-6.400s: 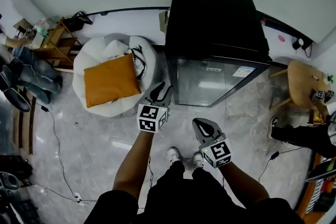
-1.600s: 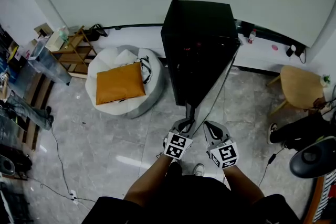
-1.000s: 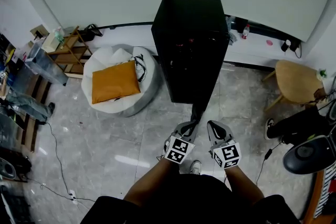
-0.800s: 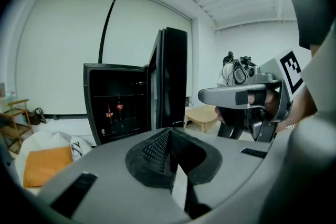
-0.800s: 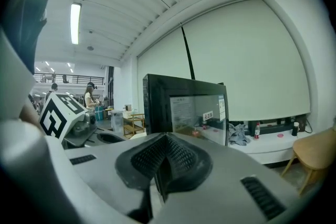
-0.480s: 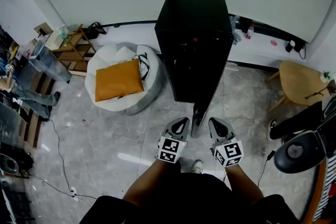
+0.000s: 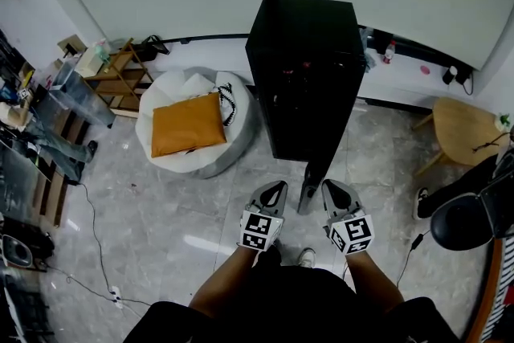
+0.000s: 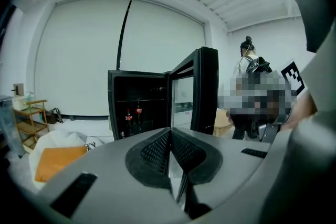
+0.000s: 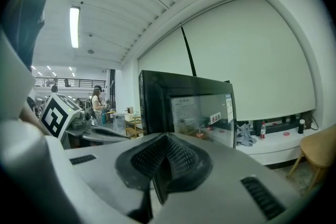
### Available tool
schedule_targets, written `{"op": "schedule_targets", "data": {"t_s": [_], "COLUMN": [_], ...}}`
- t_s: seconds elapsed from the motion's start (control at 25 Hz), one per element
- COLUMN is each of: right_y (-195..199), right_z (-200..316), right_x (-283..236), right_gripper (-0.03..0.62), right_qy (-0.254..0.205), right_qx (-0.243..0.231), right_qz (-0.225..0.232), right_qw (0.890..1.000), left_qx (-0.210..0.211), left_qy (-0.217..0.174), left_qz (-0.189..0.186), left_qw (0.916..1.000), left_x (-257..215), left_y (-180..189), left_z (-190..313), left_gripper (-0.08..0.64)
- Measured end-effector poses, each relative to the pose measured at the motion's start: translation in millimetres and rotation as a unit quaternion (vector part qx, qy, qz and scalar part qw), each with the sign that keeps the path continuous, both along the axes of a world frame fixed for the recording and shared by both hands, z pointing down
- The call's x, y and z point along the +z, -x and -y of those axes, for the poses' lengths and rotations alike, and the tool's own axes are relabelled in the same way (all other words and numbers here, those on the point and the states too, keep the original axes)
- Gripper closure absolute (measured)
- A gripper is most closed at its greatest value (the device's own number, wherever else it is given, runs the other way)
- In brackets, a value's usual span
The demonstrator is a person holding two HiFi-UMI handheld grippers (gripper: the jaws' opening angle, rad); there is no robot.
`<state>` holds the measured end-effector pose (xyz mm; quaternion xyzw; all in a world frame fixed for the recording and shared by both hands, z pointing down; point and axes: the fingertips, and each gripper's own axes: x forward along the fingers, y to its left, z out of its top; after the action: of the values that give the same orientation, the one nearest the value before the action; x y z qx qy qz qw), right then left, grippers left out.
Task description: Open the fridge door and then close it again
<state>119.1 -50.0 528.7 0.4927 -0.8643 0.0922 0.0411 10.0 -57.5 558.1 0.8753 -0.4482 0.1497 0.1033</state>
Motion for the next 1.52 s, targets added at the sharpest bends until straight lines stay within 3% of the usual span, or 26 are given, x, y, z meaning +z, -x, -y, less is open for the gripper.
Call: {"op": "schedule_targets", "data": {"t_s": [0.6,1.0,1.52], "right_y": [9.1,22.2,39.9], "right_z": [-0.2,4.0,20.8], "right_x": [5.1,9.6,5.5], "right_gripper": [0.574,0.574,0.572], "right_qy": [-0.011,-0.012,0.002], "right_qx": [-0.002,-0.002,-0.028], "right_qz": [-0.001,-0.003,-0.040], "right_qw": [1.000,1.000,0.999], "left_qx": [-0.012,-0.025,-0.052], "left_qy": [-0.003,0.015,0.020], "left_qz": [0.001,-0.012,-0.007], "left_qw": [0.9999,0.9995,0.9984], "left_x": [0.1,10.2,5.9], "left_y": [20.5,40.2,70.8], "left_z": [0.6,4.9,19.2], "left_gripper": [0.538,0.538,0.538]}}
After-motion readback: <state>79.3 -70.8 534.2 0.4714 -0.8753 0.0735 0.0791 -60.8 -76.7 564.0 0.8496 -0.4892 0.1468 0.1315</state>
